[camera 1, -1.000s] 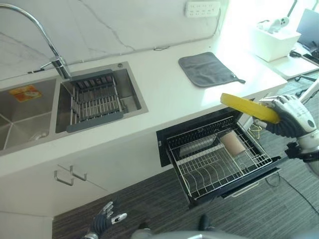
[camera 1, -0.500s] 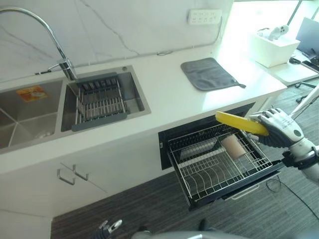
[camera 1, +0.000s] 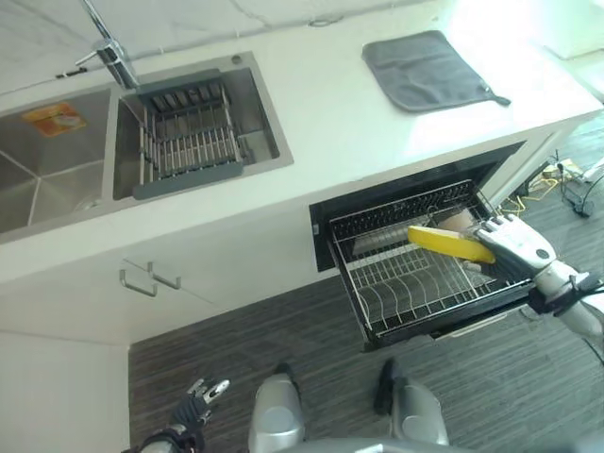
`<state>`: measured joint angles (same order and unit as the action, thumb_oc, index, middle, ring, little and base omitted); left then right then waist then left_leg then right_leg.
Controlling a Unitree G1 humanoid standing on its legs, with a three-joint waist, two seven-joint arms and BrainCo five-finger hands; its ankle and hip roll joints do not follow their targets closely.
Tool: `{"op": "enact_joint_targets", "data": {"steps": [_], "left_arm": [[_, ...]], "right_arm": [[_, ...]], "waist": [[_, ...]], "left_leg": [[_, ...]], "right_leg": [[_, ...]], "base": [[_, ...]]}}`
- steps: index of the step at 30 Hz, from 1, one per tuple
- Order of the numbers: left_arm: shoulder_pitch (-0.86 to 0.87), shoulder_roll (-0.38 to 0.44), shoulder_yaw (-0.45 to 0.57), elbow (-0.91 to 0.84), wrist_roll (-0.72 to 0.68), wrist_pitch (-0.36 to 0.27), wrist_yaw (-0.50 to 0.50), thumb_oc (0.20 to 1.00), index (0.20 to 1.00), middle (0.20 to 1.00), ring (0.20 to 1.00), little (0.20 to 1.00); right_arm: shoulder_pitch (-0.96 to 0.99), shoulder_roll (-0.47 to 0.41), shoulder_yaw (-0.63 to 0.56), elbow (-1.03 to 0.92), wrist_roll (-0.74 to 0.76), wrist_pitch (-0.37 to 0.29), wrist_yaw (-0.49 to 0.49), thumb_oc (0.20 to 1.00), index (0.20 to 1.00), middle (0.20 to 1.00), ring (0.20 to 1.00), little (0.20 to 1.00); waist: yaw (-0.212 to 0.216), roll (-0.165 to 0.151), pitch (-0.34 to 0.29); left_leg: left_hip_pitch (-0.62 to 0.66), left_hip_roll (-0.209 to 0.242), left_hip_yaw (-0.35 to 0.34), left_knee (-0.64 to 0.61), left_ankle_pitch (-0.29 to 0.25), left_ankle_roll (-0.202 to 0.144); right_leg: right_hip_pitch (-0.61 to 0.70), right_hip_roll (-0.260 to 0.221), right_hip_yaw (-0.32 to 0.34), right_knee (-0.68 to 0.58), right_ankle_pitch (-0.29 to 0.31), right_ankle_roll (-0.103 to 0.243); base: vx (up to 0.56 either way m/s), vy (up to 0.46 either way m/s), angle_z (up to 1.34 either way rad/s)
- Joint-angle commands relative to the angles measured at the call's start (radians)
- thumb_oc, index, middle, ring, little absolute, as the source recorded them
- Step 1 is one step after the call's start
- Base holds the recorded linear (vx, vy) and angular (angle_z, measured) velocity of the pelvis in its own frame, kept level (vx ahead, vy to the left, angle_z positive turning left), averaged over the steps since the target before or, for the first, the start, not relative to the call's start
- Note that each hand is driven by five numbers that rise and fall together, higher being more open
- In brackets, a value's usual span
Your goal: Place the dishes in the dishwasher.
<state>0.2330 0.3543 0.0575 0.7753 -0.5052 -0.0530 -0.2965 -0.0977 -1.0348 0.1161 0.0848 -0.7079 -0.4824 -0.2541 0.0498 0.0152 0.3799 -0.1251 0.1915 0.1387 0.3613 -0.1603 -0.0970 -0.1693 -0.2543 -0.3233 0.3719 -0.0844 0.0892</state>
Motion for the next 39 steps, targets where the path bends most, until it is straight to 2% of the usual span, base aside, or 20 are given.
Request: {"op": "enact_joint_targets", "data": {"steps": [1,10,16,25,31,37,39], "left_arm": [[0.005,0.066,-0.039,-0.025,-0.046,-0.010,-0.005,1.000,1.000,1.000,1.000,1.000],[0.007,0.073,-0.066,-0.069,-0.106,0.002,-0.021,1.000,1.000,1.000,1.000,1.000],[0.001,0.078,-0.087,-0.107,-0.136,0.020,-0.010,1.000,1.000,1.000,1.000,1.000],[-0.018,0.081,-0.121,-0.125,-0.166,0.006,0.000,1.000,1.000,1.000,1.000,1.000],[-0.039,0.094,-0.136,-0.140,-0.206,-0.009,0.013,1.000,1.000,1.000,1.000,1.000],[-0.047,0.108,-0.154,-0.178,-0.224,-0.018,0.006,1.000,1.000,1.000,1.000,1.000],[-0.051,0.116,-0.158,-0.198,-0.244,-0.009,0.020,1.000,1.000,1.000,1.000,1.000]], "right_arm": [[-0.122,-0.024,0.019,0.004,0.016,0.032,-0.085,0.200,0.200,0.200,0.200,0.200],[-0.297,-0.014,0.178,0.197,-0.037,0.104,-0.162,0.200,0.200,0.200,0.200,0.200],[-0.393,0.011,0.258,0.296,-0.051,0.144,-0.177,0.200,0.200,0.200,0.200,0.200],[-0.498,0.047,0.376,0.433,-0.056,0.159,-0.196,0.200,0.200,0.200,0.200,0.200],[-0.595,0.068,0.469,0.570,-0.059,0.184,-0.230,0.200,0.200,0.200,0.200,0.200],[-0.674,0.077,0.523,0.661,-0.071,0.174,-0.222,0.200,0.200,0.200,0.200,0.200],[-0.709,0.077,0.544,0.696,-0.077,0.188,-0.251,0.200,0.200,0.200,0.200,0.200]], "waist": [[0.032,-0.015,-0.035],[0.066,0.002,0.000],[0.078,0.020,0.021],[0.093,0.037,0.039],[0.115,0.049,0.054],[0.135,0.059,0.074],[0.142,0.064,0.082]], "left_leg": [[0.026,0.048,-0.028,-0.001,0.026,-0.017],[-0.033,0.054,-0.049,0.061,0.025,-0.022],[-0.066,0.049,-0.057,0.087,0.028,-0.023],[-0.081,0.051,-0.056,0.104,0.037,-0.027],[-0.105,0.049,-0.065,0.121,0.041,-0.028],[-0.139,0.045,-0.077,0.134,0.036,-0.025],[-0.154,0.042,-0.081,0.135,0.031,-0.022]], "right_leg": [[0.065,-0.058,0.046,0.027,-0.048,0.074],[0.039,-0.075,0.042,0.070,-0.057,0.061],[0.012,-0.086,0.046,0.100,-0.058,0.057],[0.004,-0.093,0.046,0.113,-0.063,0.052],[-0.018,-0.105,0.042,0.138,-0.066,0.052],[-0.054,-0.121,0.039,0.157,-0.061,0.057],[-0.072,-0.128,0.040,0.165,-0.060,0.061]], "base": [[-0.01,0.010,0.04],[0.00,-0.001,0.03],[-0.03,0.013,0.05],[-0.02,0.016,0.00],[-0.04,0.019,0.02],[-0.03,-0.002,0.01],[-0.04,0.006,0.07]]}}
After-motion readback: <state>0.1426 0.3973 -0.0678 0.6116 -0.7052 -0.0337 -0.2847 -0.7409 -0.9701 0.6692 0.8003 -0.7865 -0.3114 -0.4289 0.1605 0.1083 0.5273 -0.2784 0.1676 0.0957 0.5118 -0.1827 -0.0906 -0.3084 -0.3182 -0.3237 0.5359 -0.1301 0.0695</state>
